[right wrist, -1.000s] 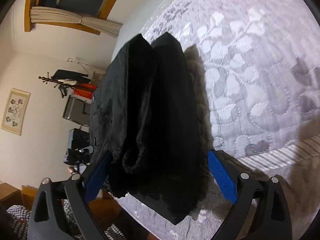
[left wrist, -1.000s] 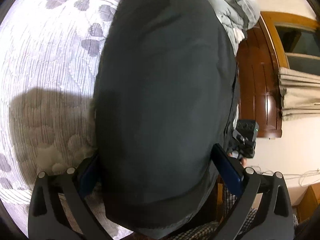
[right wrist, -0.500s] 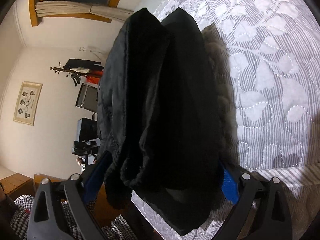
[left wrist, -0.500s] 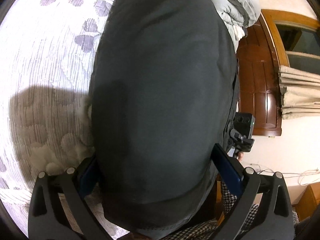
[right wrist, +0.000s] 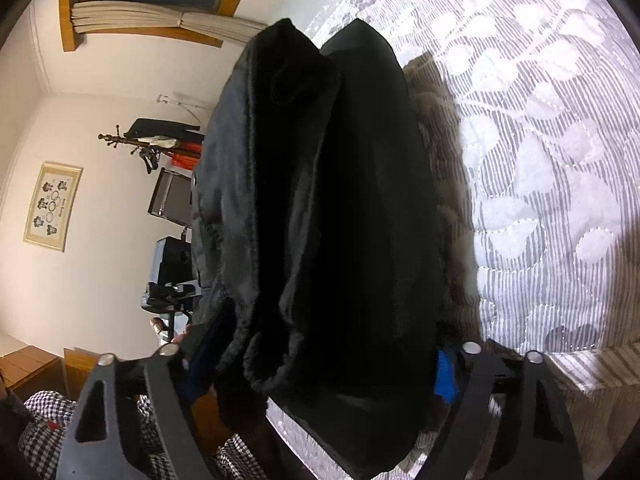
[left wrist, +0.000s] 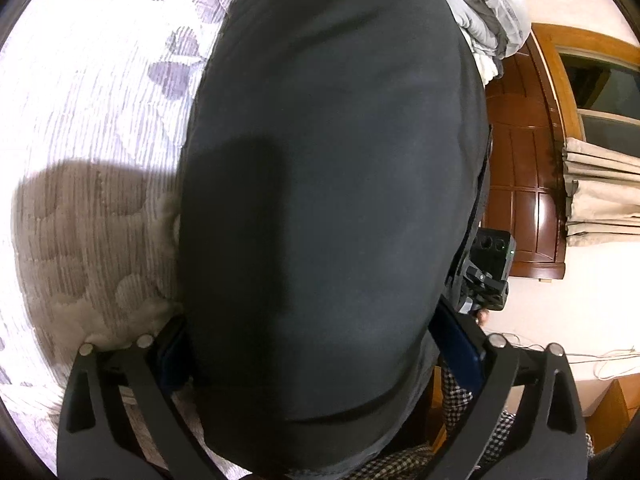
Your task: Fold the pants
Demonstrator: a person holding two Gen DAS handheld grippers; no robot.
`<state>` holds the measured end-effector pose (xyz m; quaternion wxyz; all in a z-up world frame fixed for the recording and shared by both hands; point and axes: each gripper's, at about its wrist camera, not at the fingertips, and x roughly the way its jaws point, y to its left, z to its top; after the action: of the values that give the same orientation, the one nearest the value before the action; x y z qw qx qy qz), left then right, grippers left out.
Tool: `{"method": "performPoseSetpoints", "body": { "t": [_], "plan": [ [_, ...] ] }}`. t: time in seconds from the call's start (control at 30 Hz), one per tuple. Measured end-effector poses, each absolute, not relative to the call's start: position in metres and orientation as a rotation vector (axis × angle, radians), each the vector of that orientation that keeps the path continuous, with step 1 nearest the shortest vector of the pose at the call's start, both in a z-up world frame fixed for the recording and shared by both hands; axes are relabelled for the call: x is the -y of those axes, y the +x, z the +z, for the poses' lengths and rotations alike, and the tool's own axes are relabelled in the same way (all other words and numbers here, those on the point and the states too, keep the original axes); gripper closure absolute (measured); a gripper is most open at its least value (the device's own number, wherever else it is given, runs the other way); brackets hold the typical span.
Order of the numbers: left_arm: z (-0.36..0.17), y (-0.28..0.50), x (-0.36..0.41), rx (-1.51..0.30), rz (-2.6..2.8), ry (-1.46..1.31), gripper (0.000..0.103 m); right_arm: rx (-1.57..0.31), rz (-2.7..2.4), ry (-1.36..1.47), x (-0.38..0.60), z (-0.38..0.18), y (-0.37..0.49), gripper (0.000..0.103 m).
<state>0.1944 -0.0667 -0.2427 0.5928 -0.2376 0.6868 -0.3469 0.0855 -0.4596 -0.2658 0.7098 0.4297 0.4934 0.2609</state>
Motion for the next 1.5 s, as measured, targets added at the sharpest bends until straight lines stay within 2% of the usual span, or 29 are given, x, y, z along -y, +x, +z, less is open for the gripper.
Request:
{"method": "performPoseSetpoints", "body": {
  "t": [0.03, 0.07, 0.17, 0.2, 0.3, 0.67, 0.9, 1.5],
  "plan": [
    [-0.243, 0.195, 0.066, -1.599, -0.803, -0.549, 0.013, -1.087, 0.579, 0.950, 0.459, -0.265, 0.085, 0.032],
    [-0.243, 0.196, 0.064, -1.603, -0.798, -0.548, 0.020, -1.081, 0.579, 0.944, 0.461, -0.264, 0.084, 0.040],
    [-0.241, 0.198, 0.059, -1.597, -0.799, -0.566, 0.037, -1.042, 0.585, 0.920, 0.459, -0.256, 0.082, 0.053],
    [-0.239, 0.198, 0.058, -1.584, -0.809, -0.569, 0.044, -1.031, 0.584, 0.905, 0.457, -0.253, 0.081, 0.054],
    [-0.232, 0.197, 0.053, -1.551, -0.842, -0.602, 0.055, -1.010, 0.577, 0.887, 0.452, -0.247, 0.080, 0.058],
    [-0.220, 0.190, 0.050, -1.458, -0.855, -0.565, 0.062, -0.979, 0.549, 0.831, 0.442, -0.239, 0.078, 0.062],
    [-0.211, 0.195, 0.049, -1.403, -0.865, -0.552, 0.068, -0.926, 0.524, 0.681, 0.420, -0.204, 0.080, 0.064],
    [-0.167, 0.230, 0.036, -1.227, -0.839, -0.584, 0.069, -0.813, 0.567, 0.468, 0.408, -0.150, 0.112, 0.064]
  ]
}}
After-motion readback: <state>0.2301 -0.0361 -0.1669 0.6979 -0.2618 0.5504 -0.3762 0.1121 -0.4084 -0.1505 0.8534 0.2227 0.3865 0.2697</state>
